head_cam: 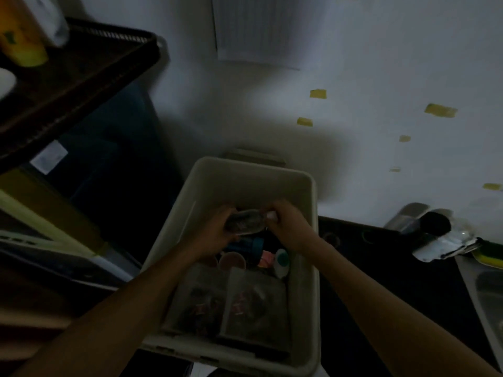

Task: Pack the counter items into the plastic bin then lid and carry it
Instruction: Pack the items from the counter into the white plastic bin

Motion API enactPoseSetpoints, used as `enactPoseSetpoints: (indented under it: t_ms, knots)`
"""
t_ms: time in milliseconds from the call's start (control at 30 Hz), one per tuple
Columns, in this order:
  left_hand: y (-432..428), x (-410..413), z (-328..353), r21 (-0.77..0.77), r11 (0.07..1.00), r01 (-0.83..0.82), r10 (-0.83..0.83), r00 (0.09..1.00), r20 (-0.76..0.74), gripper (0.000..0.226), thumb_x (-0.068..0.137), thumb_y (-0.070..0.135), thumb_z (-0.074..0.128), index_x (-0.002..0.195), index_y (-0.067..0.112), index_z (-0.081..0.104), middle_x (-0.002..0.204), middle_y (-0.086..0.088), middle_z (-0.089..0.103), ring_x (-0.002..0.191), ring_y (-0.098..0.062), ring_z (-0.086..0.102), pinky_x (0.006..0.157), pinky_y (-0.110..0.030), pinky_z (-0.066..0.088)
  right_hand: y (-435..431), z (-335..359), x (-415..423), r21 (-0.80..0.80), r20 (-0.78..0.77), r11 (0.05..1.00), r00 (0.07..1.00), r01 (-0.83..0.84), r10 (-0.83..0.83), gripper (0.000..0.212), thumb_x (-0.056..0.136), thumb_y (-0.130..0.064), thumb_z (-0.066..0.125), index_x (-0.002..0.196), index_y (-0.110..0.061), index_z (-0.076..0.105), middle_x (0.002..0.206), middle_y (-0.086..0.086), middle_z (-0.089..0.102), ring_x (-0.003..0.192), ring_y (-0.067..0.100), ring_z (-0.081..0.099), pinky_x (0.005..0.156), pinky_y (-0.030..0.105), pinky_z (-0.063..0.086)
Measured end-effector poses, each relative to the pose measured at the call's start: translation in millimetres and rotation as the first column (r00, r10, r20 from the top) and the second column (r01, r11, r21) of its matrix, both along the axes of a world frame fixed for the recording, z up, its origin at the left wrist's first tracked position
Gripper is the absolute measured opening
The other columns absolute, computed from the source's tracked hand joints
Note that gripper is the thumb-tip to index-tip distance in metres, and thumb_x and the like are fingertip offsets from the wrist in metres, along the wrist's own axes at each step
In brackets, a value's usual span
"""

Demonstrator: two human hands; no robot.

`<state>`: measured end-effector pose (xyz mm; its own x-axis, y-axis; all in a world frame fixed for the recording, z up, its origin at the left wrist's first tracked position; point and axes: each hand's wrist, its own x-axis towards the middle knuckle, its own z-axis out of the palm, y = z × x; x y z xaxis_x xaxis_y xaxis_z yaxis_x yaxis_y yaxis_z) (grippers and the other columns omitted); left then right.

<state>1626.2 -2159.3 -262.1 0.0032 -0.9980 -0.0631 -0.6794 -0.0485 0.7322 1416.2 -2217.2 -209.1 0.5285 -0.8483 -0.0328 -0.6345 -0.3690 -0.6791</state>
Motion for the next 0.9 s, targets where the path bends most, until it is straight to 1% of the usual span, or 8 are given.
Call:
enactPoseSetpoints:
  t_ms: [100,233,400,533,633,733,833,900]
  knots:
    - [11,8,-3,-0.018,0.997,0.078,-0.077,0.995,0.059,0.047,0.077,0.047,0.063,0.119,0.03,0.052,0.123,0.008,0.054,0.107,-0.009,0.056,0.088,-0.03,0.05,6,-23,15,0.092,-0.045,0.996,0.999,0.019,-0.015,0.017,0.095,-0.014,0.057,0.112,-0.017,0.06,0.117,0.0,0.048,0.099,0.011,0.047,0.079,0.022,0.039]
    - [16,21,-19,0.036,0.993,0.115,-0.12,0.975,0.187,0.03,0.081,0.048,0.064,0.106,0.034,0.056,0.108,0.011,0.056,0.096,-0.008,0.056,0.077,-0.025,0.044,17,-47,31,0.149,-0.12,0.988,0.993,0.026,-0.008,0.017,0.094,-0.008,0.053,0.11,-0.009,0.058,0.11,0.004,0.049,0.1,0.019,0.051,0.08,0.026,0.038]
    - [15,39,-60,0.192,0.967,0.167,-0.22,0.929,0.298,0.051,0.075,0.047,0.07,0.122,0.031,0.057,0.123,0.002,0.059,0.11,-0.019,0.057,0.087,-0.033,0.048,25,-72,43,0.213,-0.196,0.977,0.98,0.022,0.021,0.025,0.089,-0.006,0.056,0.114,-0.004,0.059,0.118,0.014,0.057,0.107,0.028,0.056,0.081,0.024,0.038]
    - [17,41,-71,0.293,0.939,0.182,-0.283,0.892,0.353,0.073,0.076,0.051,0.058,0.143,0.027,0.043,0.145,-0.005,0.047,0.129,-0.028,0.047,0.105,-0.037,0.04,32,-89,48,0.263,-0.264,0.963,0.964,0.052,0.02,0.033,0.09,-0.01,0.059,0.122,-0.004,0.054,0.125,0.016,0.052,0.115,0.029,0.051,0.093,0.027,0.037]
    - [18,36,-68,0.382,0.905,0.187,-0.343,0.853,0.393,0.082,0.072,0.053,0.044,0.148,0.02,0.038,0.148,-0.011,0.042,0.133,-0.031,0.041,0.106,-0.037,0.034,37,-98,51,0.301,-0.284,0.95,0.959,0.089,-0.001,0.032,0.089,-0.011,0.061,0.121,-0.01,0.056,0.123,0.014,0.055,0.114,0.03,0.054,0.095,0.035,0.044]
    - [16,36,-67,0.437,0.88,0.186,-0.37,0.845,0.387,0.071,0.075,0.051,0.044,0.139,0.02,0.048,0.142,-0.013,0.048,0.127,-0.032,0.047,0.1,-0.037,0.041,41,-107,51,0.321,-0.323,0.942,0.946,0.094,0.015,0.022,0.091,-0.022,0.06,0.112,-0.015,0.061,0.111,0.01,0.064,0.104,0.029,0.061,0.091,0.039,0.05]
    - [16,38,-68,0.483,0.854,0.193,-0.39,0.851,0.351,0.052,0.09,0.039,0.053,0.138,0.019,0.051,0.143,-0.014,0.049,0.126,-0.031,0.049,0.101,-0.035,0.042,45,-113,49,0.345,-0.325,0.936,0.945,0.071,0.048,0.02,0.092,-0.032,0.056,0.106,-0.021,0.065,0.107,0.002,0.067,0.099,0.02,0.064,0.087,0.032,0.05]
    - [16,39,-71,0.473,0.861,0.188,-0.38,0.855,0.353,0.051,0.09,0.039,0.05,0.138,0.019,0.051,0.142,-0.014,0.05,0.124,-0.031,0.05,0.099,-0.035,0.043,47,-110,49,0.371,-0.304,0.926,0.952,0.073,0.046,0.023,0.093,-0.035,0.052,0.107,-0.023,0.066,0.109,-0.002,0.067,0.101,0.015,0.063,0.089,0.03,0.049]
